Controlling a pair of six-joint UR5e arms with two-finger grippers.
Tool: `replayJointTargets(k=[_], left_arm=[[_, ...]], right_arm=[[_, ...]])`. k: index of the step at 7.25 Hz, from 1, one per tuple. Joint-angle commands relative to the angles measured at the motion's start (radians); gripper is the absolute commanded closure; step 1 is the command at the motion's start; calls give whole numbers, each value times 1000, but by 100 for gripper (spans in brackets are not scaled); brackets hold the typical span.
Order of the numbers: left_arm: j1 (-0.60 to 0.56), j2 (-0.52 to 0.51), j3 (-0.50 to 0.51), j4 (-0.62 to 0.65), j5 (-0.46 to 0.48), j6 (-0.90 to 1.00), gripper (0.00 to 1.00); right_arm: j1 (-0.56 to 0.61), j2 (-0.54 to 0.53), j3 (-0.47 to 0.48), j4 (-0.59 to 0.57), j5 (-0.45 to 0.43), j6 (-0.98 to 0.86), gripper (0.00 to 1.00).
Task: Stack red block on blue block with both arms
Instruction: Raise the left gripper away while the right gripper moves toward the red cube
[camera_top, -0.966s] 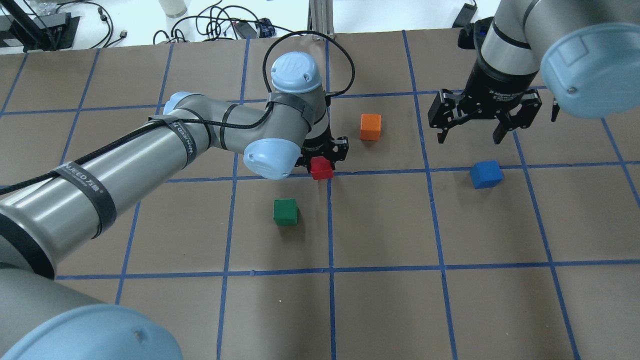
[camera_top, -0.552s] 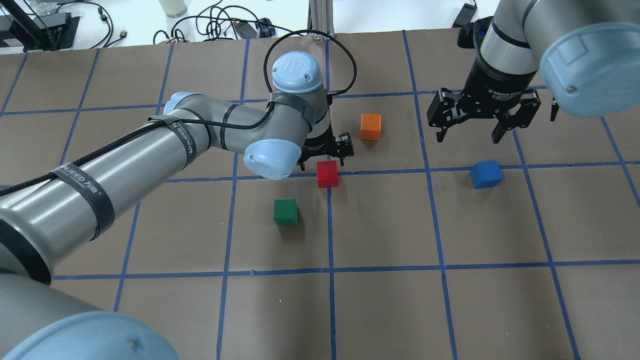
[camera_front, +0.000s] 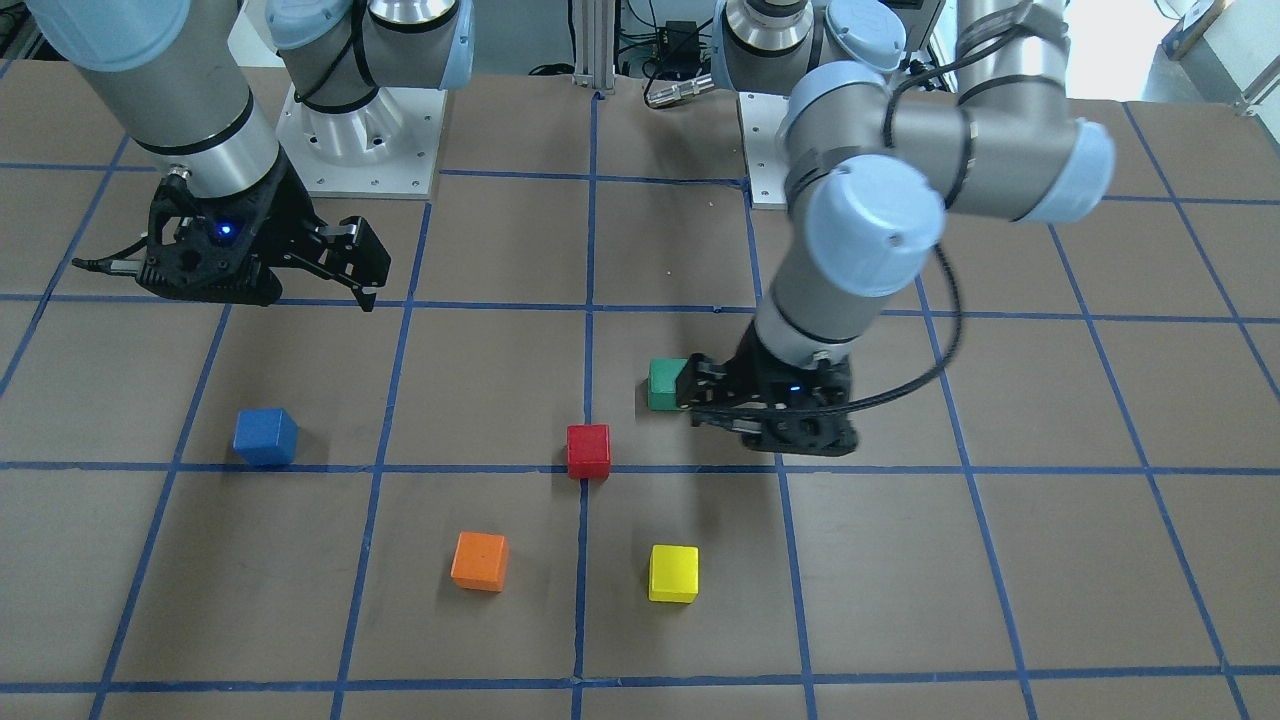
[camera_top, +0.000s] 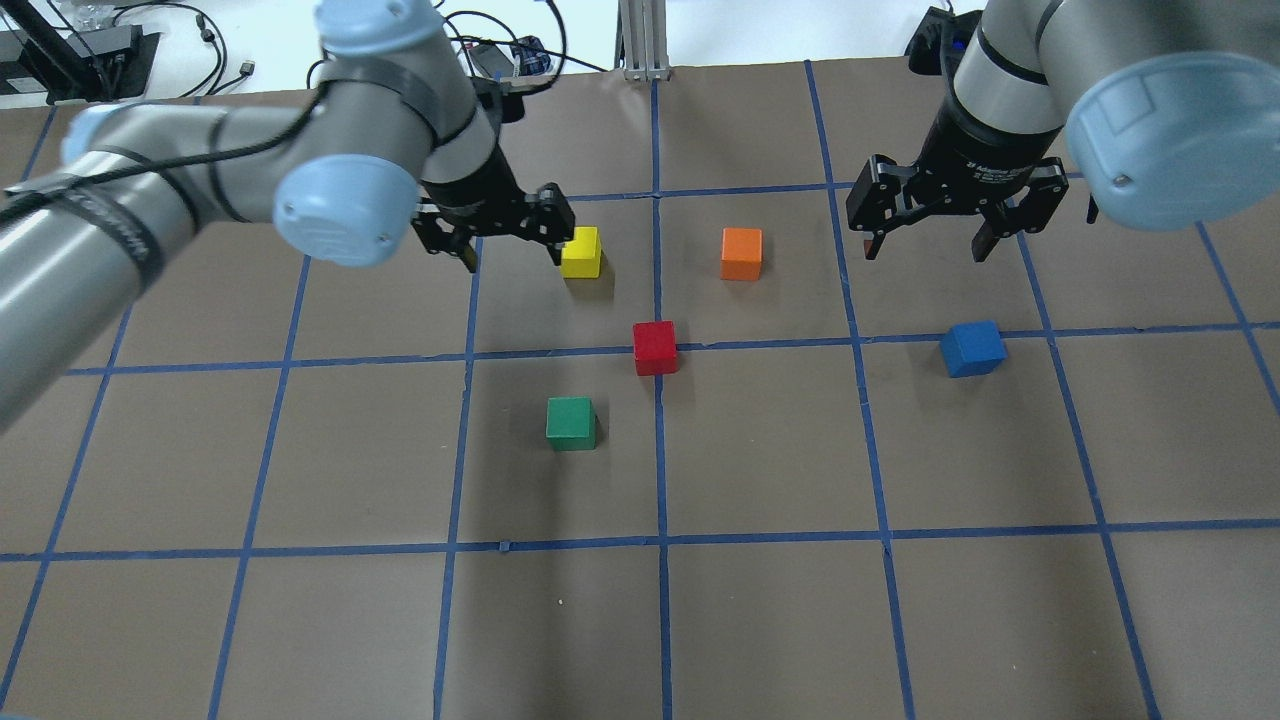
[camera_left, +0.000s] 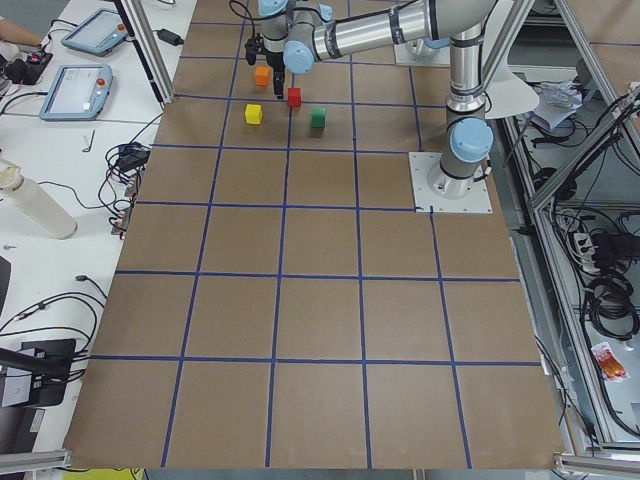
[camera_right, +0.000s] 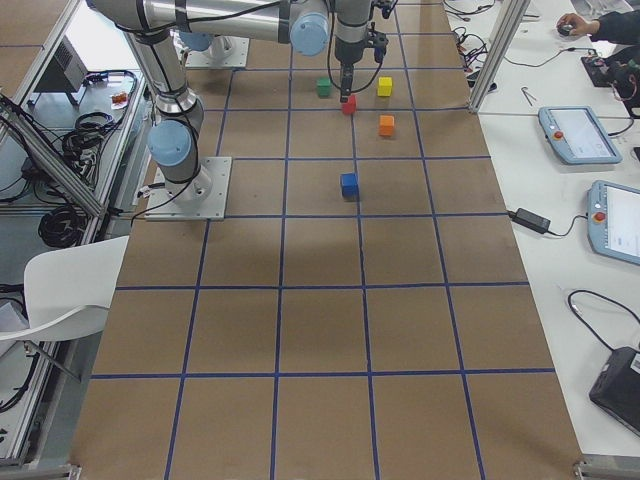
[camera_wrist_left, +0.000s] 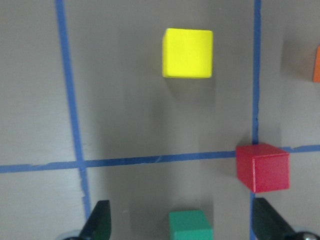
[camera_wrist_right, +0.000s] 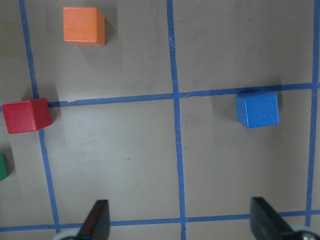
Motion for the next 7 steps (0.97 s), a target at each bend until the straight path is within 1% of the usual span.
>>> replayJointTargets(k=[1, 2, 3, 4, 5, 6, 7], left_arm=[[155, 144, 106, -279, 18, 110, 0], [157, 190, 177, -346, 94, 125, 0], [148, 209, 223, -389, 162, 125, 0], [131, 226, 222, -393, 139, 118, 0], [97, 235, 220, -393, 100, 105, 0], [82, 232, 216, -393, 96, 104, 0], [80, 209, 213, -388, 90, 102, 0]], right_arm=[[108, 68, -12, -103, -2, 1, 0], [175, 128, -18, -185, -2, 15, 0], [215, 163, -23, -245, 0, 82, 0], [235, 197, -27, -271, 1, 145, 0], [271, 231, -27, -302, 1, 147, 0], [314, 283, -27, -393, 0, 150, 0], [347, 326, -27, -421, 0, 167, 0]])
